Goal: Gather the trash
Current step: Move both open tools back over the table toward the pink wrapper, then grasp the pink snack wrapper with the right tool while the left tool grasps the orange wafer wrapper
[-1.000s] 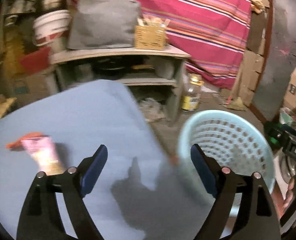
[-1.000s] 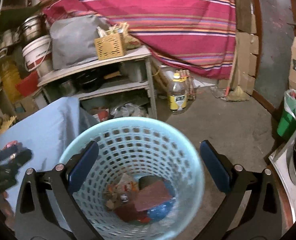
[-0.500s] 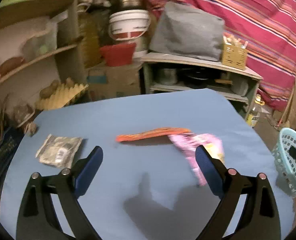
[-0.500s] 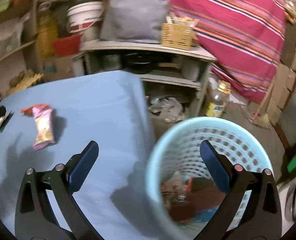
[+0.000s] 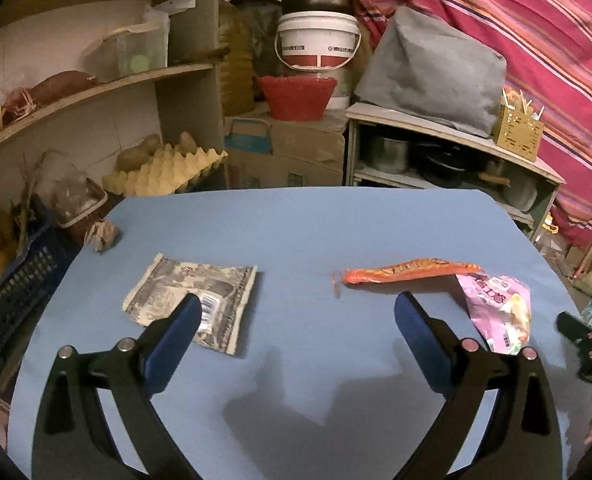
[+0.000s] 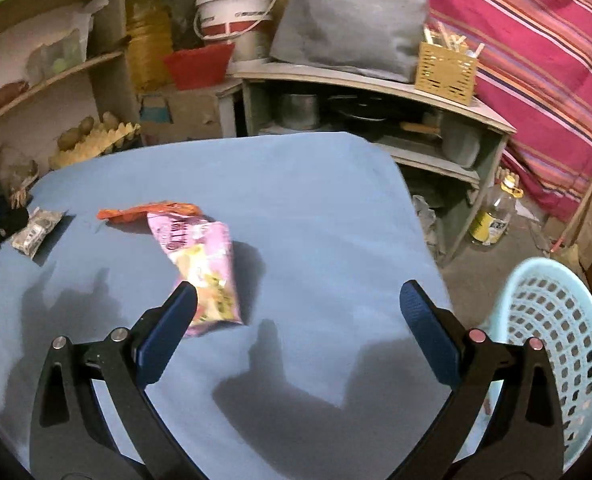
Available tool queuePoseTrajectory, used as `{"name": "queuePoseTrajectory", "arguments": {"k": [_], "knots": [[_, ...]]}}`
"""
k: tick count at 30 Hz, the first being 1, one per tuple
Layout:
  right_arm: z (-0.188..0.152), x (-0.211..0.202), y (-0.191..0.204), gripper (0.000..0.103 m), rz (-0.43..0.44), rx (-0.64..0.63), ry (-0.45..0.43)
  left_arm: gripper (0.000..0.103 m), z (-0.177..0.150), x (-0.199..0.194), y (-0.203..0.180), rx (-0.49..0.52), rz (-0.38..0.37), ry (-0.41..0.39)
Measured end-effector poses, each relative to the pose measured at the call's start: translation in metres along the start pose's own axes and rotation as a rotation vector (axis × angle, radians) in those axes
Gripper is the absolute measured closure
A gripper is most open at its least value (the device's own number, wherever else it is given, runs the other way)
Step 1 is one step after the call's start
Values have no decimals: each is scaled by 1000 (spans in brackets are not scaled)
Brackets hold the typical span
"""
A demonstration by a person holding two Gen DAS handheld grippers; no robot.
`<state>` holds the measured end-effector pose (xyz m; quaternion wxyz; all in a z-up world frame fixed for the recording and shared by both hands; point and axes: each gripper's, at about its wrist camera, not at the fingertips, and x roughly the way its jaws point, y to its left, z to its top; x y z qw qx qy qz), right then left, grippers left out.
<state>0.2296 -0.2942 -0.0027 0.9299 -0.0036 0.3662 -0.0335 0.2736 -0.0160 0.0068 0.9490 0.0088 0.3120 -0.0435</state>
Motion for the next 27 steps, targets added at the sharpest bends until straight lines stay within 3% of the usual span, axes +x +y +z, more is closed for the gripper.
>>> {"name": "queuePoseTrajectory", "arguments": {"k": [10,17,22,24,26,27], "knots": [[0,42,31,4,-8,-66,109,8,6,13,22,-35,0,14],[1,57,26,6,61,-19,164,8,9,23,21,-58,-7,21],[3,62,28,27,113,-24,186,8,11,29,15,-57,-7,21],[3,62,30,39,144,-23,189,8,11,30,14,-56,-7,22],[5,62,31,57,174,-25,192,8,11,30,13,-54,-5,21],[6,61,32,60,184,-28,192,8,11,31,12,-51,-3,20]]}}
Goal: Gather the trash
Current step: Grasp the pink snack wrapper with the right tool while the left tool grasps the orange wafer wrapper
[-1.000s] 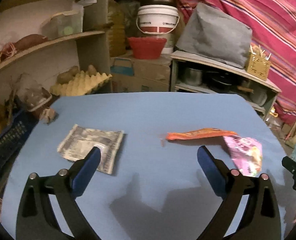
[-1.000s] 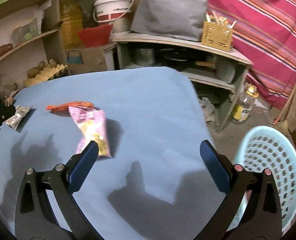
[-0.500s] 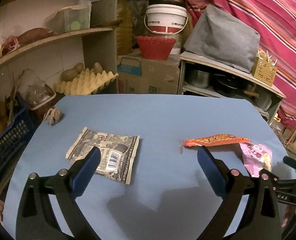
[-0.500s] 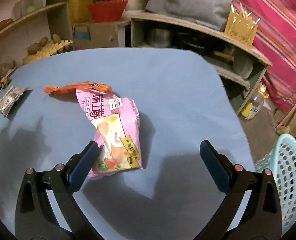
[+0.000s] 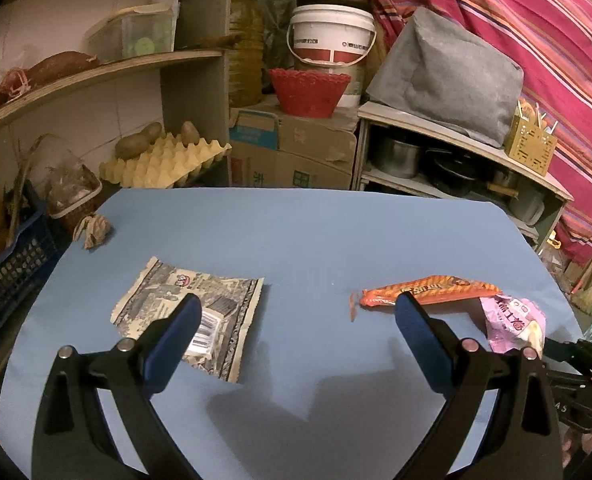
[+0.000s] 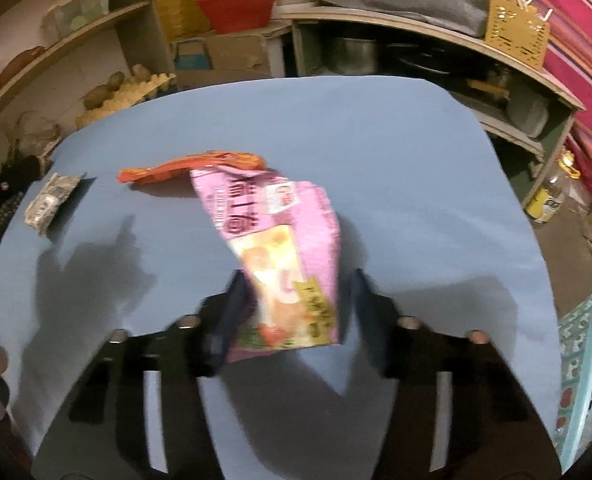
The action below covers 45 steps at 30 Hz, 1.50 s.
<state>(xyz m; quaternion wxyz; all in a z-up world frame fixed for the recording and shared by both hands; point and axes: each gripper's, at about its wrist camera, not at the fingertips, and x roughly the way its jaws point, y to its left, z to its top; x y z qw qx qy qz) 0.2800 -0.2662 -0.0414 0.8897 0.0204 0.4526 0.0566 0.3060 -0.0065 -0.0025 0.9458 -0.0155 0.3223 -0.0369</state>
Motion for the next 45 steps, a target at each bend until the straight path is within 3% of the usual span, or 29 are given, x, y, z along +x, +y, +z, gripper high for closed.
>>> {"name": "queuePoseTrajectory", "arguments": {"k": [9,27,35,45], "knots": [[-2,-10,6,76,-15,-60,-23,8,1,2,-4,7,1,-4],[-21,-54,-74,77,-60,72,-82,8,-7,3,-36,55,-21,9],[-29,-67,-94,77,-77,101,-100,4,-15,1,-51,86,-67,11],[-30,-76,-117,77,-30,163,-127,4,-17,20,-89,102,-152,84]]}}
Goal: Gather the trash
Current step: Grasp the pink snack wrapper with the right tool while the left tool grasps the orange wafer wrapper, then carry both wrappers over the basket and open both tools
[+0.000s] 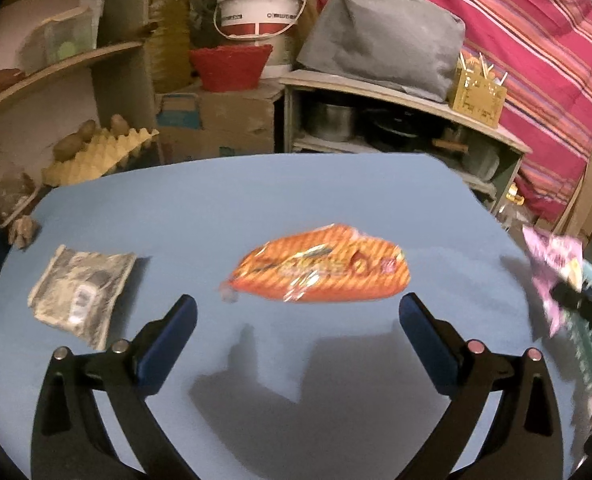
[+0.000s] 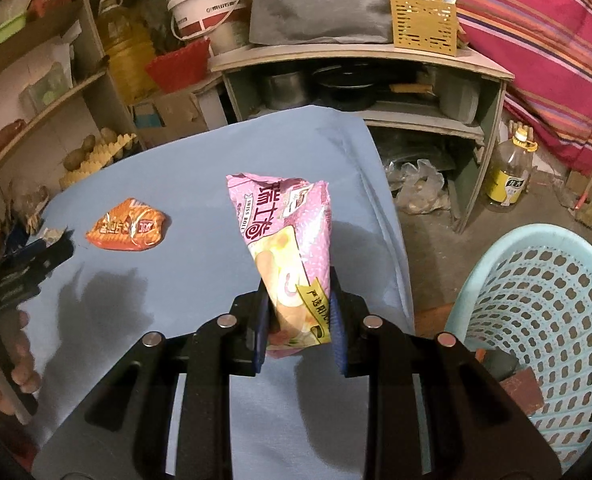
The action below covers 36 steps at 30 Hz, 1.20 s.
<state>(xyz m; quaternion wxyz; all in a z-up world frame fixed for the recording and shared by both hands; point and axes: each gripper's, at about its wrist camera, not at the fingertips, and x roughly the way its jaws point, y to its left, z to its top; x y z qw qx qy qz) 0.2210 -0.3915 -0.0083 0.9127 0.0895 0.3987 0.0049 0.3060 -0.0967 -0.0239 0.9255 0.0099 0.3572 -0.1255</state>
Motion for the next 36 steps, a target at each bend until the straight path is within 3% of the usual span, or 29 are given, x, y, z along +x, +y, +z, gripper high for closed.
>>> {"name": "queuePoseTrajectory", "arguments": {"k": [9,15,22,28,33,36], "knots": [[-1,-4,0,77,8,-22,2,4,30,75,-31,-21,-6,123],[-2,-3,-7,77,11,-2,5,4,23,91,-48,31,40,161],[-1,-6,-10,77,19,6,-2,7,19,92,-48,26,26,182],[-4,-11,-13,77,23,14,-10,40,14,87,-42,21,52,178],[-5,-16,-15,77,23,14,-19,81,15,83,-28,8,41,169],[-7,-23,-20,77,22,21,-29,88,15,77,-15,-16,18,162]]}}
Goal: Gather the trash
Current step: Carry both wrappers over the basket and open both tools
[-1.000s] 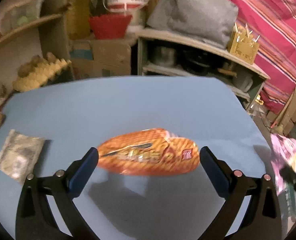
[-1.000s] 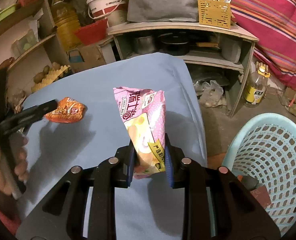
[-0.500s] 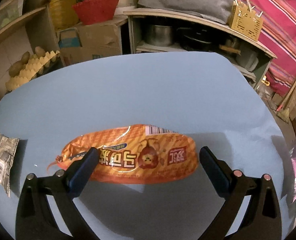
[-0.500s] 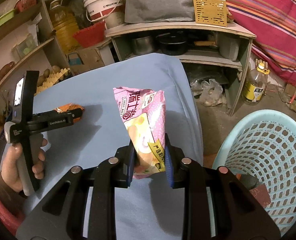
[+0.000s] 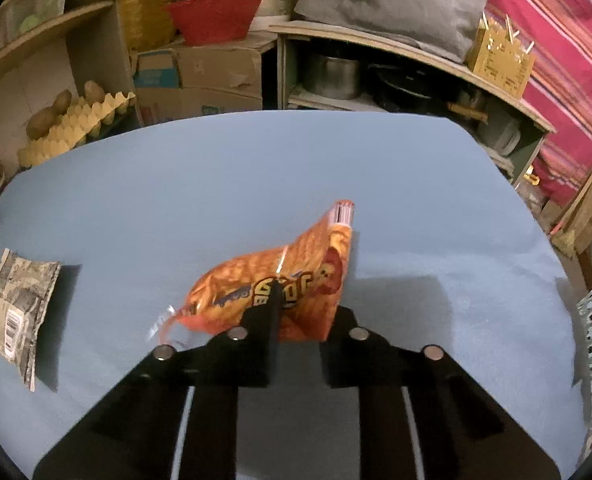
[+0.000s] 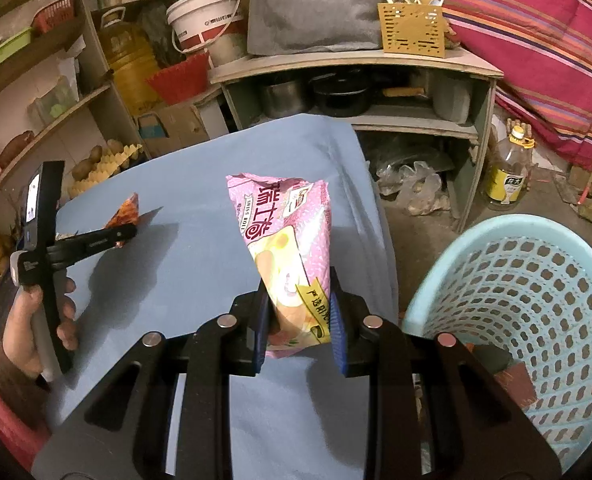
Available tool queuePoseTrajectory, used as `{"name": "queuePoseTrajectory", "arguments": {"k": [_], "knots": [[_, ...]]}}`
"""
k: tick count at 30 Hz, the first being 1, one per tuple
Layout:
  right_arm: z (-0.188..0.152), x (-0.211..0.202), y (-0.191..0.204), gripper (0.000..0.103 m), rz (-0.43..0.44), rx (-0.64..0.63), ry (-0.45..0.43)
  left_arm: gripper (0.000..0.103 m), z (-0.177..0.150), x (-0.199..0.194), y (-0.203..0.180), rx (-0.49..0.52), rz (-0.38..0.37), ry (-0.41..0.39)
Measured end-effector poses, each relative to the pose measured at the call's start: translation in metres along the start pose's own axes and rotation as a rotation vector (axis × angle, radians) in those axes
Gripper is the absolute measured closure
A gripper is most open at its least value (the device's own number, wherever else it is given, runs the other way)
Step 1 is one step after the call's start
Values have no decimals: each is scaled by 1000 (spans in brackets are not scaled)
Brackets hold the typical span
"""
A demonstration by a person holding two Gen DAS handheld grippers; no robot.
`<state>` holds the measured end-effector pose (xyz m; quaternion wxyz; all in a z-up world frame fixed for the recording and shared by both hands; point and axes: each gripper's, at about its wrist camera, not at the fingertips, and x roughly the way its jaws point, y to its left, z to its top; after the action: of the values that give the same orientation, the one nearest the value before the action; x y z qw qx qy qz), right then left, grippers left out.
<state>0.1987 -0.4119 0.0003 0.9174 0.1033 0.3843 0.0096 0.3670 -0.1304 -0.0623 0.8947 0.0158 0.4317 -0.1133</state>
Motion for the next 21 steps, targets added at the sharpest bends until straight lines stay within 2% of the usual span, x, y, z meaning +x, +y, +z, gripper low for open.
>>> {"name": "queuePoseTrajectory", "arguments": {"k": [5,10,14,21], "knots": [[-4,-16,-12,77,-10,9,-20,90,-5,-33,3,-32,-13,-47],[-9,-38,-37,77,-30,60,-57,91,-7,-83,-34,24,-42,-140],[-14,-57,-60,77,-71,86,-83,92,-11,-110,-79,57,-113,-180],[-27,-88,-106,77,-185,126,-113,92,-28,-139,-185,161,-255,-213]]}}
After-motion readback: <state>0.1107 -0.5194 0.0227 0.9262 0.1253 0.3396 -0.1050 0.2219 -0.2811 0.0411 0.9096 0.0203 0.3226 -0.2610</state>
